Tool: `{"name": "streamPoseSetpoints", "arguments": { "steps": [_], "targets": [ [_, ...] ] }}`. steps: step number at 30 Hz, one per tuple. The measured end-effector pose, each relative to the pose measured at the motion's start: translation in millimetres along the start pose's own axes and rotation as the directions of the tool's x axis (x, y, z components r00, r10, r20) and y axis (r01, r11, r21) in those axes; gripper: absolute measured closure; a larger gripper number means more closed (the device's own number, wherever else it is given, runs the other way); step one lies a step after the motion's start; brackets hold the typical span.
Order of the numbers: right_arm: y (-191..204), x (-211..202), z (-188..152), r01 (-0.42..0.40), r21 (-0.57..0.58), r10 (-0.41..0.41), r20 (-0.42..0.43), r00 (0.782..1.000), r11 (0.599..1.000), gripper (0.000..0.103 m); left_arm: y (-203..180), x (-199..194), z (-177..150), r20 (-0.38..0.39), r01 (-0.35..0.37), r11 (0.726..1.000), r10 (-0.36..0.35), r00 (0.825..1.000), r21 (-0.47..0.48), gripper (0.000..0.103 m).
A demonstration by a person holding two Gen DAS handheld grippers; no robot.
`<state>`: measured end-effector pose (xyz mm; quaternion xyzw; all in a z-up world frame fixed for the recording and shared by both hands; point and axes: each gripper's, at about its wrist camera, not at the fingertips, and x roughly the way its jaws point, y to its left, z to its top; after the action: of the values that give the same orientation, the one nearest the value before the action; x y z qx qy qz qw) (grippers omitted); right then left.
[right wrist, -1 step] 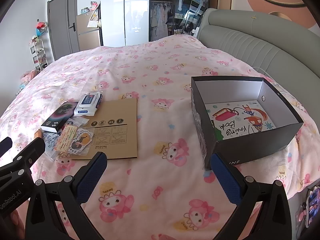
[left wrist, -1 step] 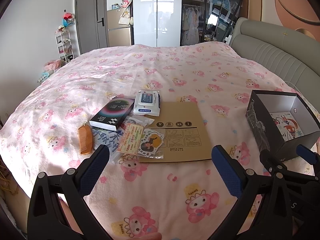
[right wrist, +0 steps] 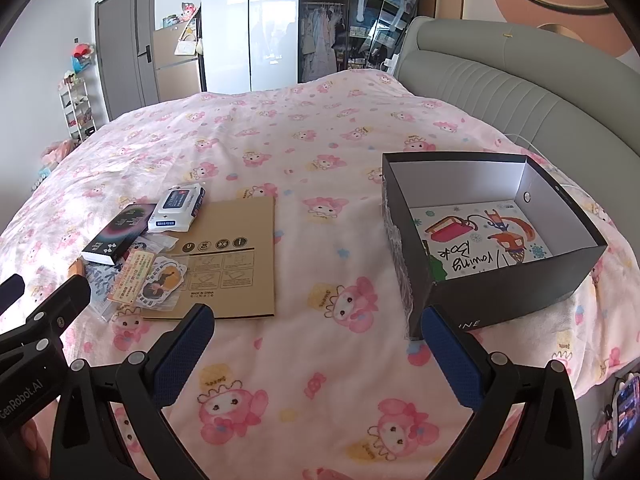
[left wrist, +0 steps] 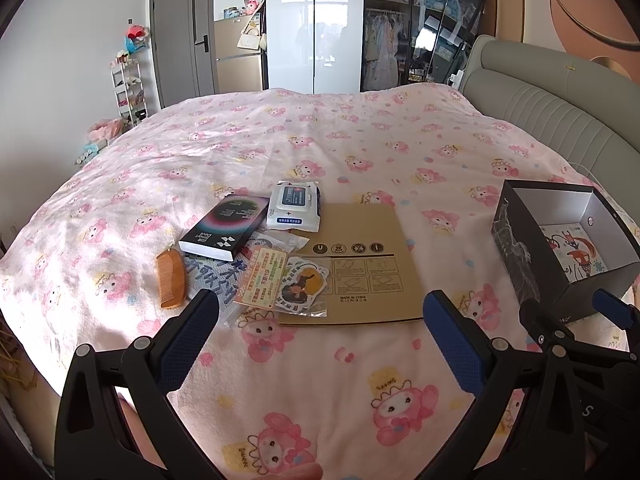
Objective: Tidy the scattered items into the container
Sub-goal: 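Move both tools toward the brown cardboard sheet on the bed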
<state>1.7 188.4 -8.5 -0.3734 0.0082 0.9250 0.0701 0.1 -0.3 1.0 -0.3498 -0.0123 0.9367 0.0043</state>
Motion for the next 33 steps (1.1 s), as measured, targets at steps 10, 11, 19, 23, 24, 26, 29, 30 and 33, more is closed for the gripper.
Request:
{"name": "streamPoseSetpoints", "arguments": {
  "steps": [10,11,19,23,24,26,29,30,33],
  "targets": [
    [1.1,1.4,2.4,0.003,-0.027,-0.001,0.074,0.997,1.000,0.000,-1.0,5.7,0.1,-0.001,0.031,0.999,-0.031,1.000,0.005,0.000],
    [3.3,0.4,1.8,0.016,-0.033,-0.013,0.090,0.996,0.999,0.000,-0.8,6.5,0.3,-0.003,0.037,0.999,-0.037,0.999,0.006,0.000],
    [5.4,5.8,10.1,-0.015,-0.105,0.024,0.089,0.996,0.994,0.000,2.2,13.9,1.0,-0.018,0.079,0.997,-0.079,0.997,0.007,0.000],
    [2.1,17.6,7.6,-0.088,-0.106,0.091,0.022,0.996,0.990,0.000,6.4,22.0,-3.0,-0.044,0.085,0.996,-0.086,0.995,-0.011,0.002],
    [4.0,19.2,6.1,-0.083,-0.118,0.086,0.021,0.996,0.990,0.000,7.1,24.7,-4.4,-0.049,0.092,0.996,-0.092,0.995,-0.014,0.004],
    [7.0,23.5,3.9,-0.078,-0.136,0.081,0.012,0.997,0.988,0.000,8.6,30.0,-7.4,-0.058,0.100,0.995,-0.102,0.993,-0.026,0.015],
    [8.5,31.0,3.2,-0.121,-0.132,0.120,-0.018,0.993,0.984,0.000,7.2,38.7,-11.4,-0.078,0.088,0.996,-0.089,0.993,-0.020,0.019],
    [9.2,33.3,2.5,-0.125,-0.130,0.123,-0.023,0.992,0.984,0.000,6.7,41.4,-12.9,-0.084,0.084,0.996,-0.085,0.993,-0.019,0.020],
    [12.4,40.5,0.2,-0.128,-0.134,0.125,-0.036,0.992,0.983,0.000,9.2,52.2,-17.3,-0.109,0.092,0.995,-0.096,0.989,-0.042,0.020]
  ]
}}
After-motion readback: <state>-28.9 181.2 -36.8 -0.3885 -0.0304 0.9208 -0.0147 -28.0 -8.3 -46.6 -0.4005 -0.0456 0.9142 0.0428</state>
